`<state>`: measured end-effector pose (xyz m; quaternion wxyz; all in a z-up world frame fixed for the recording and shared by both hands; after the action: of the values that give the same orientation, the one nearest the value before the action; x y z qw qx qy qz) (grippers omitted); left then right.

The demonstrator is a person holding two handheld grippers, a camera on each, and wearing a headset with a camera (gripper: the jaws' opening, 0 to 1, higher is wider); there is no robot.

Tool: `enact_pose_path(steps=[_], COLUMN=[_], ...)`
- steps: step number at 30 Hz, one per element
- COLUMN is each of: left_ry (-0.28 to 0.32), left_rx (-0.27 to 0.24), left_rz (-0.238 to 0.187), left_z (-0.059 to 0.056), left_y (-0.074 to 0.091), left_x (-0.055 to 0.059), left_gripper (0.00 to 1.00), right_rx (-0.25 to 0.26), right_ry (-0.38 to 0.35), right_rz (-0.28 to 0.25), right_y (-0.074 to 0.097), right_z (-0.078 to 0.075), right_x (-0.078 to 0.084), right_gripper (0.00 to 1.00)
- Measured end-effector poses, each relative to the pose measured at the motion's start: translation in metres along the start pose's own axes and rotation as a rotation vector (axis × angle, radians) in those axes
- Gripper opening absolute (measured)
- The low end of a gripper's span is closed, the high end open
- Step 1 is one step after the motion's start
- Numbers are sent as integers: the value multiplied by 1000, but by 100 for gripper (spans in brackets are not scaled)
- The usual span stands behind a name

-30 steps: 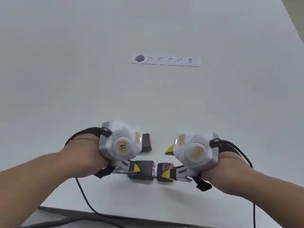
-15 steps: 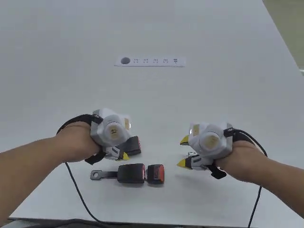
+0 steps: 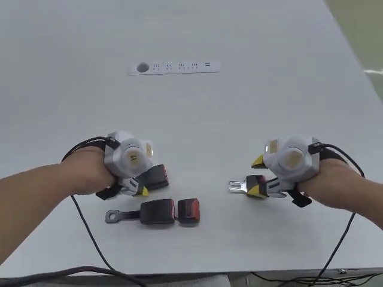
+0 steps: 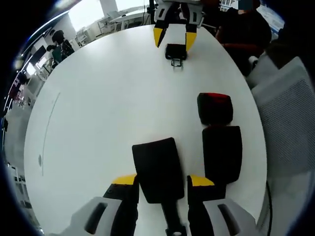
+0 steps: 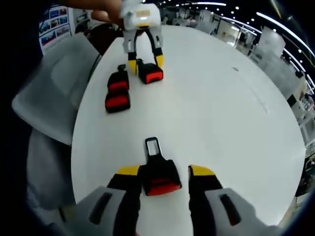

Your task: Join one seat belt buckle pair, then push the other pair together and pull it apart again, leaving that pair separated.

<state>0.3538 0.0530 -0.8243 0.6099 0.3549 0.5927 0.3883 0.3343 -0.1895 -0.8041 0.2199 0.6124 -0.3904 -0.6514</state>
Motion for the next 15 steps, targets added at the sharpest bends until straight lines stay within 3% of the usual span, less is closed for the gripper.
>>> enact_pose_path(steps=[7, 15], left_ry=[-7, -10], left_rx=[15, 16], left_rz=[-6, -5], left_z=[0, -2], left_y=[-1, -1], left_x=[-1, -1], left_gripper=[35, 34], right_rx=[-75, -91], right_ry=[56, 101], right_rz=[35, 94], right_y=[2, -4], right_z=[9, 9], right_x=[6, 23], right_gripper=[34, 33])
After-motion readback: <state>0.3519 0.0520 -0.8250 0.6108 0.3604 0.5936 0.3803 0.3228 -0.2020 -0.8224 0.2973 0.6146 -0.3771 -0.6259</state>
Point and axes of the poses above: the centre of the closed fingertips' face, and the gripper's own axes: y roughly backward along the fingers, z roughly to its left, x roughly out of its underside, the point moved 2 cm from there along y, roughly backward along the fingers, and after that the axes turned 7 degrees about -z, right-handed, at the moved point
